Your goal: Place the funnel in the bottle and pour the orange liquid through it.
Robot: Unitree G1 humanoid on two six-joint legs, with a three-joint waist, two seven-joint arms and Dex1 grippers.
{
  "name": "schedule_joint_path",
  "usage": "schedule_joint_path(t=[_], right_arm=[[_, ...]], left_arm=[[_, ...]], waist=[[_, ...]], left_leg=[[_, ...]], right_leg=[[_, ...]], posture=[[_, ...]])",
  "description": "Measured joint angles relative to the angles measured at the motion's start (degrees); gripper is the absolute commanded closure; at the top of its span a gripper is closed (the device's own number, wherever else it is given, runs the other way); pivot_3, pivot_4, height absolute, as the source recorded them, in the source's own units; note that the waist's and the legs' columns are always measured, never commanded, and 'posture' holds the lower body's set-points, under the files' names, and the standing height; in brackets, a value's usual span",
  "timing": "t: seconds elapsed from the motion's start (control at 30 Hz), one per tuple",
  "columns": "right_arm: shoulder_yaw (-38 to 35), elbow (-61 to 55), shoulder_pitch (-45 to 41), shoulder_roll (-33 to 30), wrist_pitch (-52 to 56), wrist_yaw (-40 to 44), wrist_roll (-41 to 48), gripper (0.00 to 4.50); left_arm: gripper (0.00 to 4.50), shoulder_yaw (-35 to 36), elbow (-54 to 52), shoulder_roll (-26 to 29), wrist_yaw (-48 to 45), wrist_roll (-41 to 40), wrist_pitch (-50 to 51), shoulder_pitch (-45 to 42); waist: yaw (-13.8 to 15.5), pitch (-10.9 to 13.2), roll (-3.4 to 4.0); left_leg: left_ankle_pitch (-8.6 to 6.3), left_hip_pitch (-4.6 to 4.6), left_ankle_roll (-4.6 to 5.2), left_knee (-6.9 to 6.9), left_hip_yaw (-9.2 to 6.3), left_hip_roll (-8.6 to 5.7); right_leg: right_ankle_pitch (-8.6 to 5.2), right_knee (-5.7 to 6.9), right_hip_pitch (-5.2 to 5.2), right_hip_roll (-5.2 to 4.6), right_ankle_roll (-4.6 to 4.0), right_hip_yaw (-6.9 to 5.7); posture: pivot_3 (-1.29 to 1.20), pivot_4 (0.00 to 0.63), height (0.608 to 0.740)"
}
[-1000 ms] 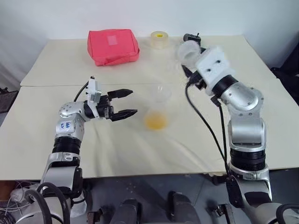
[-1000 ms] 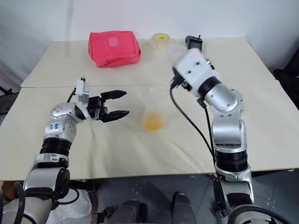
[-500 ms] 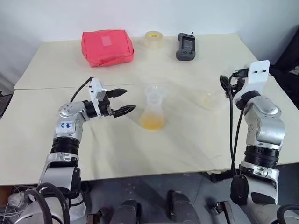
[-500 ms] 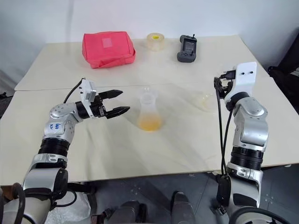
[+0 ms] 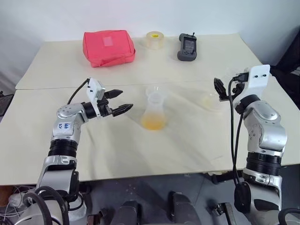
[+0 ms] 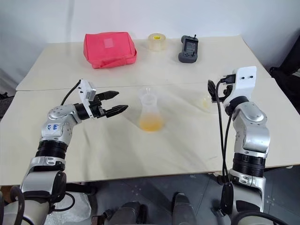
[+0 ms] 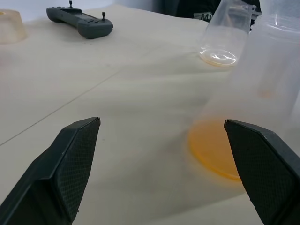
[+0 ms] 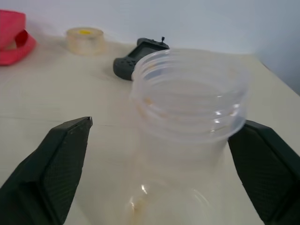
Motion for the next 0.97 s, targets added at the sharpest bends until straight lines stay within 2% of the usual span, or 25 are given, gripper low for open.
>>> schedule_joint_path(t=[0.3, 0.47, 0.53, 0.6, 0.67, 0.8, 0.97], right_arm=[[-0.12, -4.31, -0.1, -6.66, -1.01, 2.05, 4.48, 0.02], [-0.1, -13.8, 2.85, -12.26, -0.24, 13.1, 14.22, 0.02], [-0.18, -17.26, 8.94, -15.99, 0.16, 19.66, 18.18, 0.02], [-0.74, -21.09, 19.79, -21.61, 0.71, 30.01, 23.32, 0.02], [-2.22, -21.33, 25.51, -23.52, 1.71, 35.85, 26.81, 0.02], [-3.88, -21.14, 31.91, -28.05, -1.58, 41.86, 26.69, 0.02], [-4.72, -15.17, 36.48, -28.66, -6.91, 44.54, 24.13, 0.02]], left_arm=[[0.0, 0.0, -0.4, 0.02, -1.88, -0.14, -0.18, 0.09], [0.0, 0.21, -0.54, 2.0, -5.65, -1.28, -0.14, 0.63], [0.0, -0.5, -1.41, 3.81, -8.82, -1.33, -0.18, 1.69], [0.0, -0.89, -1.12, 8.89, -13.78, -1.24, -0.52, 5.31], [0.0, -0.38, 0.25, 10.73, -15.92, -1.22, -1.3, 7.1], [0.0, 0.18, 0.28, 11.87, -17.91, -1.42, -2.73, 9.08], [0.0, 2.27, -1.72, 13.89, -19.31, -3.02, -1.92, 13.46]], waist=[[0.11, 0.0, 0.0], [0.15, 0.0, 0.0], [0.22, 0.0, -0.01], [0.34, 0.0, -0.01], [0.57, 0.01, -0.02], [1.63, 0.02, -0.04], [1.75, 0.02, -0.05]], left_leg=[[0.0, -0.02, 0.01, -0.01, 0.03, 0.0], [-0.01, -0.03, 0.0, -0.05, 0.03, 0.07], [-0.03, -0.02, 0.03, -0.08, 0.03, 0.07], [-0.06, -0.01, 0.08, -0.2, 0.03, 0.06], [-0.09, -0.02, 0.17, -0.08, 0.15, 0.02], [-0.11, 0.05, 0.25, 0.12, 0.36, 0.05], [-0.11, 0.06, 0.25, 0.11, 0.36, 0.05]], right_leg=[[0.0, -0.08, 0.0, -0.01, 0.0, 0.0], [0.0, -0.14, 0.02, 0.05, 0.0, -0.04], [0.0, -0.19, 0.07, 0.05, 0.0, -0.04], [0.0, -0.25, 0.07, 0.05, 0.0, -0.05], [0.01, -0.27, 0.08, -0.04, 0.02, -0.04], [0.04, -0.5, 0.3, -0.08, 0.08, -0.04], [0.04, -0.45, 0.27, -0.14, 0.08, -0.03]], posture=[[0.0, 0.15, 0.74], [0.0, 0.15, 0.74], [0.0, 0.15, 0.74], [0.0, 0.15, 0.74], [0.0, 0.15, 0.74], [0.0, 0.15, 0.74], [0.0, 0.15, 0.74]])
